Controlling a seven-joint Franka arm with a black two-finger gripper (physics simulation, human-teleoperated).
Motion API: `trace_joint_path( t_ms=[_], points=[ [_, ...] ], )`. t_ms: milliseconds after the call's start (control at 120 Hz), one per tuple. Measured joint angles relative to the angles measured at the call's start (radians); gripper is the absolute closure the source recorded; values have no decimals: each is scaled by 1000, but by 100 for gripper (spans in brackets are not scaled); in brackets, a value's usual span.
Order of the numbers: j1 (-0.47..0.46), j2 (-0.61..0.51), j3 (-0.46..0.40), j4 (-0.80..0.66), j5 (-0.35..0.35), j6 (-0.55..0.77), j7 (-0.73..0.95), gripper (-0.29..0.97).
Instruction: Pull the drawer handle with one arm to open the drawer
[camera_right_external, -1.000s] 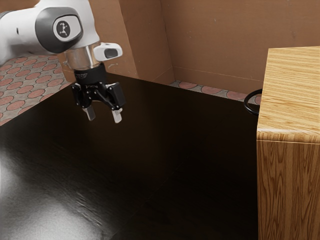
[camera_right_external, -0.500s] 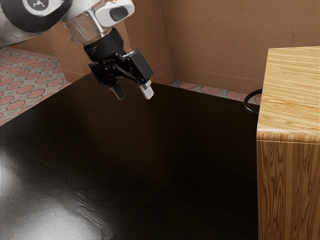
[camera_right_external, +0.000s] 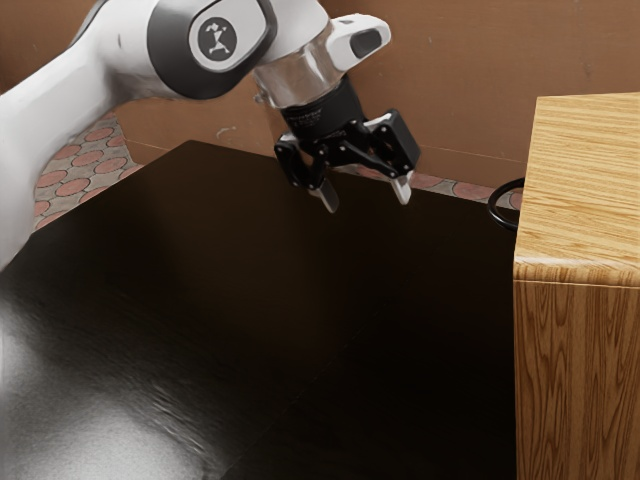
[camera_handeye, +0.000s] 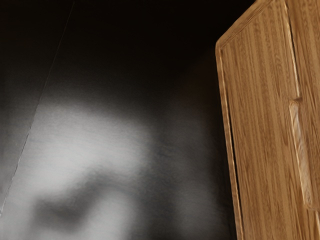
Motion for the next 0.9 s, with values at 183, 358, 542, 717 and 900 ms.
trace_joint_path(
  t_ms=[183,358,542,717,900],
  points=[
    [5,98,-42,121,1,-15,-81,0],
    [5,144,-63,156,-1,-16,-140,0],
    [10,143,-62,185,-35,-26,-189,0],
    [11,143,-61,191,-113,-31,-223,0],
    [9,143,-64,189,-155,-30,-249,0]
  ],
)
